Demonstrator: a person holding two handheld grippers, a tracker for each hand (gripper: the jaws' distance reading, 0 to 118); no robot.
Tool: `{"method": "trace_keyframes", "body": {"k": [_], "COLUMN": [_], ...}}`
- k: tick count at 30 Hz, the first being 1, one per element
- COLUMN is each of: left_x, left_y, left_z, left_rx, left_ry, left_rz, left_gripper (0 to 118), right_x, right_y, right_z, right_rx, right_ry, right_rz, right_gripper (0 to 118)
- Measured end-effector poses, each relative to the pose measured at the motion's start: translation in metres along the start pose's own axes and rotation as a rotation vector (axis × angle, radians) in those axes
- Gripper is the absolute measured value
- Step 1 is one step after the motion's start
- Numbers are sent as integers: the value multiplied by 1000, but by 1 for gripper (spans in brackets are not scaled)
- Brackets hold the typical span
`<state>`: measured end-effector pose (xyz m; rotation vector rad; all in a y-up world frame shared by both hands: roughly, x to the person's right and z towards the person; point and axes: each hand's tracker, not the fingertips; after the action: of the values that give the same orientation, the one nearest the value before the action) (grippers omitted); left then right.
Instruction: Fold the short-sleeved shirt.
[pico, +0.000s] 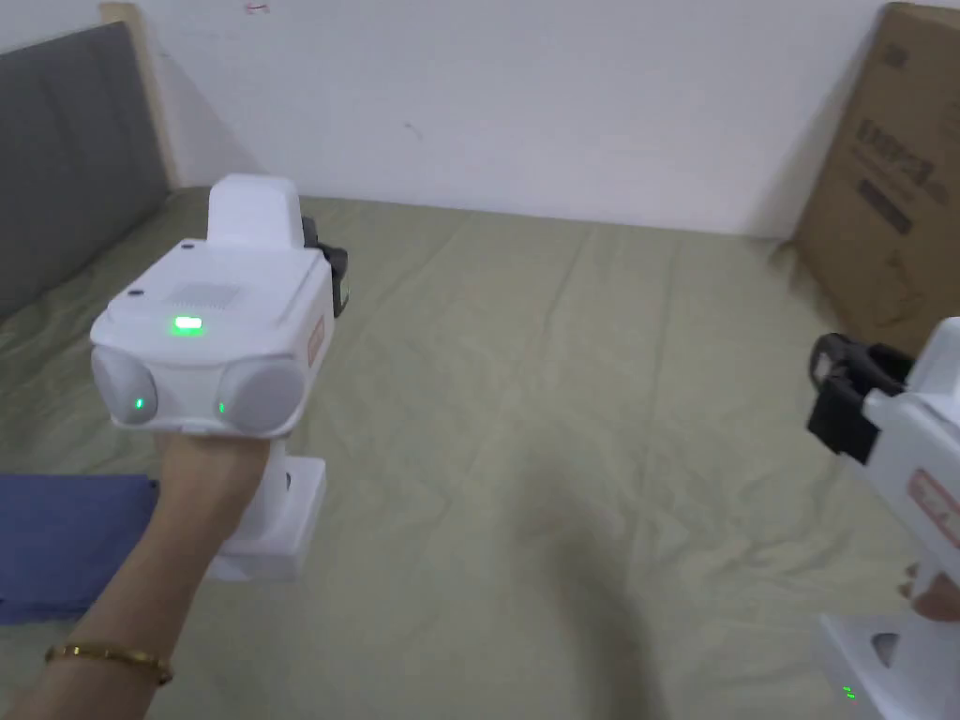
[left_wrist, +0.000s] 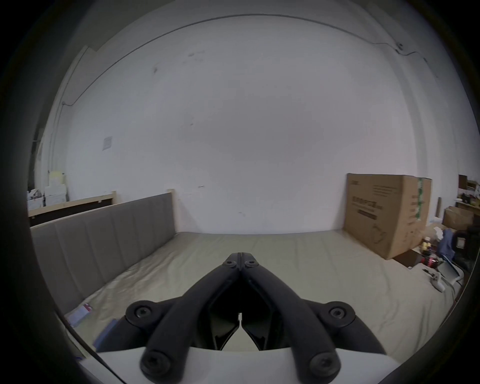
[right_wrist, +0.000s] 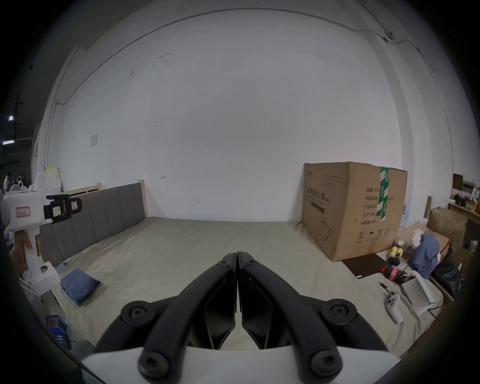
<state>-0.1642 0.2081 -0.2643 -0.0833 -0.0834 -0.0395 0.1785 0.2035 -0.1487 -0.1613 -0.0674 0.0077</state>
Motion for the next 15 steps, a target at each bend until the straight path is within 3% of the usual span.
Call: {"method": "trace_keyframes", "body": {"k": [4, 15], "left_x": [33, 48], "left_y": [-20, -70], "left_z": [19, 53], "left_rx": [-36, -78], "left_ry": [-99, -120], "left_rz": [43, -2], "left_gripper": [0, 0], "right_x": [11, 21], "right_y": [-8, -60], "right_z": [20, 36], "right_rx": [15, -26], "right_ry": [-50, -118], "right_rz": [15, -9], "right_gripper": [0, 0]}}
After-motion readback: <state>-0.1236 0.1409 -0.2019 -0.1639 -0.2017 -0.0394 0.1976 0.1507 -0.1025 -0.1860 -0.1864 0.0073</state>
